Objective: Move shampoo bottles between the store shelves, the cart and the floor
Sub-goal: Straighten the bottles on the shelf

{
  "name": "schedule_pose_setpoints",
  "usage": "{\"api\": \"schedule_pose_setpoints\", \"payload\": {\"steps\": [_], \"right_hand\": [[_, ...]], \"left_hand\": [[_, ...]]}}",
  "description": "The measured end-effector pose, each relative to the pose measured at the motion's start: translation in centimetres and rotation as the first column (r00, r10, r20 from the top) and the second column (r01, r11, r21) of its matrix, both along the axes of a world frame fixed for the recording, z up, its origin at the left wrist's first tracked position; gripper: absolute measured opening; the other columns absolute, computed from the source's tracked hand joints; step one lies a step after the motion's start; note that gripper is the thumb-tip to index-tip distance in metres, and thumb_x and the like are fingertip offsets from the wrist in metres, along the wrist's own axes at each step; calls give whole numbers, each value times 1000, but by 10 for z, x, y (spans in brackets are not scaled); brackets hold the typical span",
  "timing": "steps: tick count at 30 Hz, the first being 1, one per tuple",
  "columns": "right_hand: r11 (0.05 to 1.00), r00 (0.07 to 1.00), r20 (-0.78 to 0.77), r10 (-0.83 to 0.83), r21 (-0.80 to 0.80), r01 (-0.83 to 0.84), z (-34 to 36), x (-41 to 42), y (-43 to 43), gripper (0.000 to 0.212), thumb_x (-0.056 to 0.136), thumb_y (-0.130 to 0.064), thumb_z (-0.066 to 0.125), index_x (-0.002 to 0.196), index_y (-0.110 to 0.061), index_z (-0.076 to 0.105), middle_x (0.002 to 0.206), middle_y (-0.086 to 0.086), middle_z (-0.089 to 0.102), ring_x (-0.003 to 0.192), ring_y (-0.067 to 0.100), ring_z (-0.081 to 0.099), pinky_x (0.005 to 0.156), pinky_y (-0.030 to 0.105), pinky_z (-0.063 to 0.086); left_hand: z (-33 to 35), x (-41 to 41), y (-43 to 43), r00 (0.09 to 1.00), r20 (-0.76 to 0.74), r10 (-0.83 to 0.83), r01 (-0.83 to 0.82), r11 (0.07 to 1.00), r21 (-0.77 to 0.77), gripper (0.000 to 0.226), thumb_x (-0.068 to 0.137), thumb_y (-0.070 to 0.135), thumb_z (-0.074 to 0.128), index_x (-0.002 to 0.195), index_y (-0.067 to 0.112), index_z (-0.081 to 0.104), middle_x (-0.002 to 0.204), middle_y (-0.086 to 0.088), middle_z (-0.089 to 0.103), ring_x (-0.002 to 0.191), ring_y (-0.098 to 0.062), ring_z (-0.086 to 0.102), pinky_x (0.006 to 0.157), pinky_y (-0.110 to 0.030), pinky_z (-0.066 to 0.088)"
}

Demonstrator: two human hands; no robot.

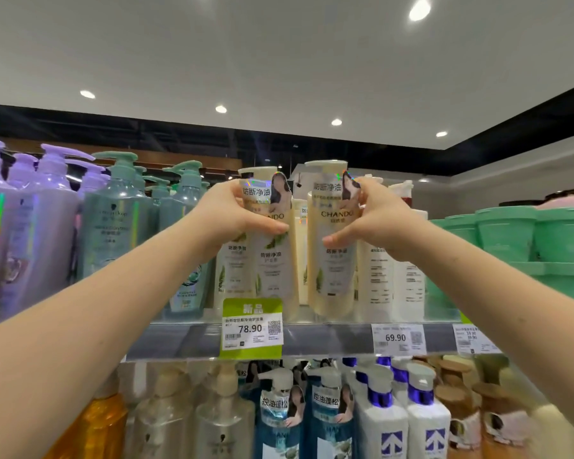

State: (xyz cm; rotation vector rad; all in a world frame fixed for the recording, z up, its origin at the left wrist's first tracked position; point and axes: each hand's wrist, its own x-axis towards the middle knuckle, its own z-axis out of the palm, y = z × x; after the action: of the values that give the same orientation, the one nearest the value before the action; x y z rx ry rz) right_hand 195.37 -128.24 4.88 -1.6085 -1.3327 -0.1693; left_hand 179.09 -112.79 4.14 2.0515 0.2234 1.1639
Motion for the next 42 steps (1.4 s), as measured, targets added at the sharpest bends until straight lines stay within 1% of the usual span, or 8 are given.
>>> {"api": "schedule_pose_setpoints", "payload": {"steps": [5, 11, 16, 20, 24, 33, 38, 42], "right_hand": [[998, 993, 109, -56, -19, 58, -4, -2, 14, 95, 60, -15, 88, 135, -29, 33, 112, 0, 56, 99, 22, 62, 78, 36, 55], [955, 908, 315, -275, -23, 297, 1, 1, 19, 84, 52, -39, 90, 121, -18, 47, 113, 0, 59, 101, 20, 58, 80, 34, 54], [896, 786, 480, -389, -3, 445, 12, -5, 16, 76, 41, -51, 89, 100, -18, 55, 105, -1, 45, 95, 15, 43, 73, 27, 41], [853, 709, 554, -436, 2, 523, 14, -9, 17, 84, 42, -57, 87, 108, -19, 53, 108, 1, 50, 111, 23, 39, 90, 36, 42], [842, 704, 547, -453, 3, 540, 14, -9, 15, 113, 53, -48, 88, 142, -24, 23, 132, 10, 44, 130, 32, 28, 106, 45, 28], [805, 529, 684, -503, 147, 575, -3, 15, 15, 121, 56, -66, 76, 149, -27, 9, 134, 1, 46, 131, 26, 27, 106, 44, 25], [803, 348, 822, -450, 202, 561, -42, 25, 5, 113, 55, -67, 75, 148, -34, 19, 155, 10, 18, 143, 32, 12, 115, 51, 4], [772, 289, 860, -420, 172, 612, -48, 33, 10, 112, 50, -69, 76, 145, -28, 33, 154, 13, 28, 146, 33, 13, 109, 59, -10]], "left_hand": [[-3, 8, 10, 978, 81, 191, -199, 975, 97, 90, 43, 33, 93, 122, 21, 51, 105, 5, 68, 94, -14, 67, 82, -38, 57], [-8, 18, 11, 945, 109, 308, -326, 909, 261, 104, 54, 42, 88, 139, 21, 31, 116, 11, 54, 105, -10, 53, 86, -24, 45], [-2, 28, 20, 775, 156, 612, -598, 632, 493, 114, 54, 68, 74, 146, 27, 20, 134, -1, 51, 132, -23, 31, 105, -44, 23], [-1, 35, 23, 784, 95, 614, -566, 644, 515, 107, 61, 66, 73, 145, 26, 22, 129, 5, 55, 132, -18, 27, 103, -42, 18], [-3, 41, 27, 744, 119, 658, -598, 575, 558, 105, 60, 73, 67, 144, 29, 21, 124, 6, 55, 129, -17, 28, 99, -43, 18], [-35, 24, 13, 673, 235, 702, -597, 328, 732, 117, 53, 83, 58, 148, 27, 17, 143, 3, 32, 135, -22, 14, 111, -51, 12], [-63, 23, 20, 652, 170, 739, -493, 243, 836, 110, 50, 88, 53, 144, 42, 16, 154, 4, 22, 140, -21, 8, 108, -54, 2], [-62, 23, 25, 634, 180, 752, -502, 223, 836, 111, 52, 91, 46, 146, 42, 13, 157, 3, 18, 142, -19, 5, 107, -54, -2]]}}
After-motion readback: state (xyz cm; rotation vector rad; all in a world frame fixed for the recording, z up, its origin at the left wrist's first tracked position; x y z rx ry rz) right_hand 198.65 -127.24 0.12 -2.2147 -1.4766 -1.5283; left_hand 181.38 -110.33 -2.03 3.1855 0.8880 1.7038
